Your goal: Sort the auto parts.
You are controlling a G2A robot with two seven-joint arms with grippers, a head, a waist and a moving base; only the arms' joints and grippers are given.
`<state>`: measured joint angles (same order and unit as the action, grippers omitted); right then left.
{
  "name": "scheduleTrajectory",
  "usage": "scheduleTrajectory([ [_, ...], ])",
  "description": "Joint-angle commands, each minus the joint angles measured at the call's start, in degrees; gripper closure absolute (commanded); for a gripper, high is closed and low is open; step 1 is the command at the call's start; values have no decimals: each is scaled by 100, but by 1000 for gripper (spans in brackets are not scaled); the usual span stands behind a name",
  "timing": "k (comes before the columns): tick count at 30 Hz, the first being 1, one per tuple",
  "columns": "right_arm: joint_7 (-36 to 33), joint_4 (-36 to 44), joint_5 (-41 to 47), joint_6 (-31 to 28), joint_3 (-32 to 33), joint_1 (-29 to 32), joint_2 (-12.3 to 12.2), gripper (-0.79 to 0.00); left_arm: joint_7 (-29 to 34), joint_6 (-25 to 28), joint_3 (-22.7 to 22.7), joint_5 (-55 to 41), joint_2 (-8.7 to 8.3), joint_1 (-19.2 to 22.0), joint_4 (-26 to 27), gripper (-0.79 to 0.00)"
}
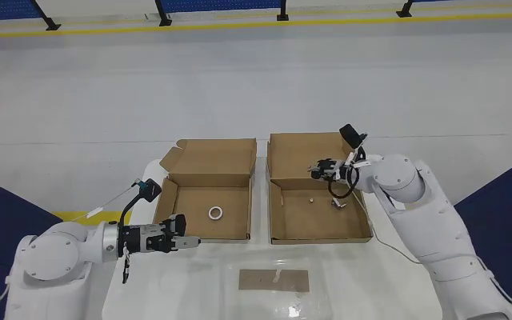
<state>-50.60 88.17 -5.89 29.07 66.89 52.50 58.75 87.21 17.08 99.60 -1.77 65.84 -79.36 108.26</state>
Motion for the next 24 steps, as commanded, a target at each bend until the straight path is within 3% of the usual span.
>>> scheduleTrajectory([
  [1,69,-13,-17,-19,-3,35,1,0,0,0,0,0,0,0,0,-785],
  [14,850,-756,-931,1170,-1262,-472,310,0,0,0,0,0,0,0,0,-785],
  [24,504,-1482,-883,1375,-1825,-935,543,0,0,0,0,0,0,0,0,-785],
])
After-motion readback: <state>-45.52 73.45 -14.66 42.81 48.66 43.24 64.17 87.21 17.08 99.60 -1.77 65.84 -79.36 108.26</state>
